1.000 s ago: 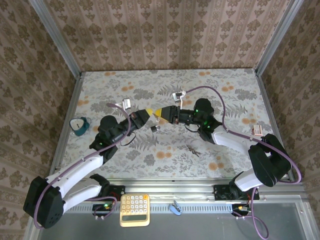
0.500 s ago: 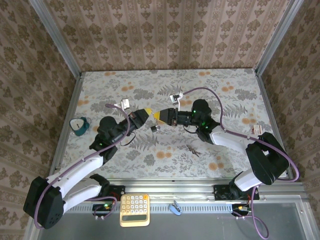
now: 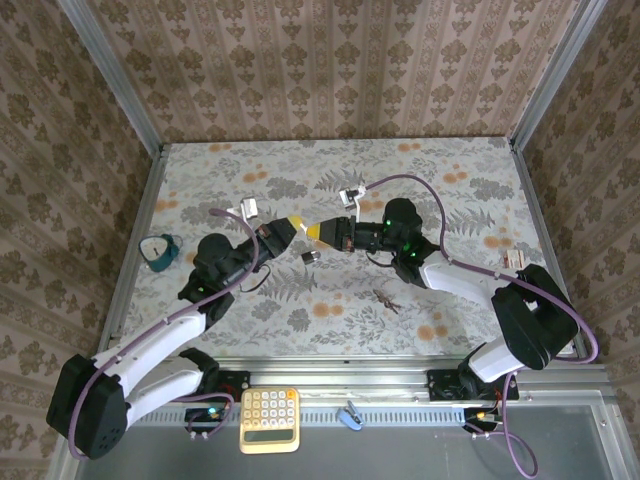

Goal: Unlock with the key

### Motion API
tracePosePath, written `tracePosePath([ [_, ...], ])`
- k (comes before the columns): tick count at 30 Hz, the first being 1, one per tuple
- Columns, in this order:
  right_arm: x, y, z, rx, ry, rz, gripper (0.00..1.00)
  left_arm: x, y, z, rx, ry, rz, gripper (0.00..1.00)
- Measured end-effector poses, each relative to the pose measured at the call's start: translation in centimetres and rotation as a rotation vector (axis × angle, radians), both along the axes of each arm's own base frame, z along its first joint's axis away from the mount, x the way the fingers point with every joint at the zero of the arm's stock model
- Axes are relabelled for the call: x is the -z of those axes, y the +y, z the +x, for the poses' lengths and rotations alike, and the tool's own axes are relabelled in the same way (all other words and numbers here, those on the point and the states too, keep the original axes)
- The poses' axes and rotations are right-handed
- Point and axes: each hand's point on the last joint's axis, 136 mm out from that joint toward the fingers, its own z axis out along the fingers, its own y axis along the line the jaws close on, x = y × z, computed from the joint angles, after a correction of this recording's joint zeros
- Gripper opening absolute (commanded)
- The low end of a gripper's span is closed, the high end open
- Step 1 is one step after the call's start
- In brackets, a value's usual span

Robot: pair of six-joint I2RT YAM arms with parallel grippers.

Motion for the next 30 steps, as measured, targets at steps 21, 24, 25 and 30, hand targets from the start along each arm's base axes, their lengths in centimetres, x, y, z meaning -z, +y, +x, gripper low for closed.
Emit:
tracePosePath([
  [21, 2.2, -6.9, 1.9, 0.249, -0.032, -0.276, 0.0, 7.7, 1.8, 2.8, -0.107, 0.291, 0.418, 0.73],
  [24, 4.6, -8.3, 1.9, 0.293, 0.003, -0.359, 0.0, 10.2, 1.3, 3.8, -0.08, 0.371, 0.537, 0.73],
  [25, 5.5, -8.7, 1.8, 0.304, 0.019, -0.388, 0.0, 11.0, 1.1, 4.1, -0.067, 0.393, 0.576, 0.73],
  [30, 8.4, -10.6, 0.8, 0.345, 0.064, -0.494, 0.0, 13.9, 0.1, 5.8, 0.006, 0.474, 0.751, 0.71],
])
